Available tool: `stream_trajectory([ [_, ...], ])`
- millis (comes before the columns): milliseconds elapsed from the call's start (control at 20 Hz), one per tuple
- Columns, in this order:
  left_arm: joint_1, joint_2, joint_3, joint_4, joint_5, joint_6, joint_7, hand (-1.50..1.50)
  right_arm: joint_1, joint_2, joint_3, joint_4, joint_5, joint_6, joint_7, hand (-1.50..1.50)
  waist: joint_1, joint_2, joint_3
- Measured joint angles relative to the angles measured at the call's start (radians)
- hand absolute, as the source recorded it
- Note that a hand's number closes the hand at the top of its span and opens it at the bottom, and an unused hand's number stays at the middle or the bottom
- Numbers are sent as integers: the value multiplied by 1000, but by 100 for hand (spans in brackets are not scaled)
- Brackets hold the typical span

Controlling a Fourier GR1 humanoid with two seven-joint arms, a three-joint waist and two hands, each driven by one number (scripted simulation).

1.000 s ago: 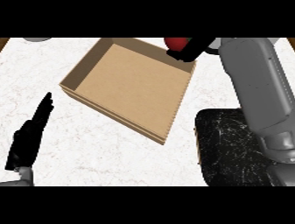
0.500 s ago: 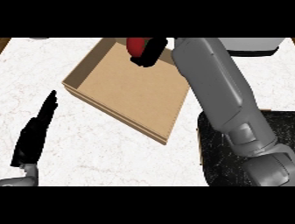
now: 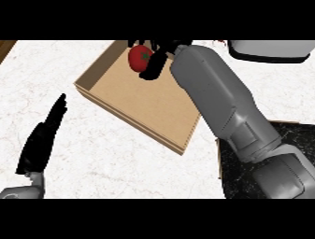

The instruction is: Pick the tomato from the tray and place it in the cardboard box

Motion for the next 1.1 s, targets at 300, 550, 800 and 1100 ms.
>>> stream_trajectory([
  [300, -45, -3, -2, 26, 4, -13, 12, 0, -1, 2, 27, 86, -93, -67, -34, -150, 20, 6, 0],
  [550, -40, -7, -6, 26, -4, -7, 2, 0, 3, 2, -50, 90, -215, -145, -73, -150, 21, 6, 1],
  [800, -26, 3, 19, 30, 10, -8, -8, 0, -5, 2, -173, 87, -339, -203, -106, -150, 5, 5, 1],
  [1100, -4, 4, 23, 27, 8, -8, -24, 0, -6, -71, -309, 103, -457, -183, -154, -150, -9, 6, 1],
])
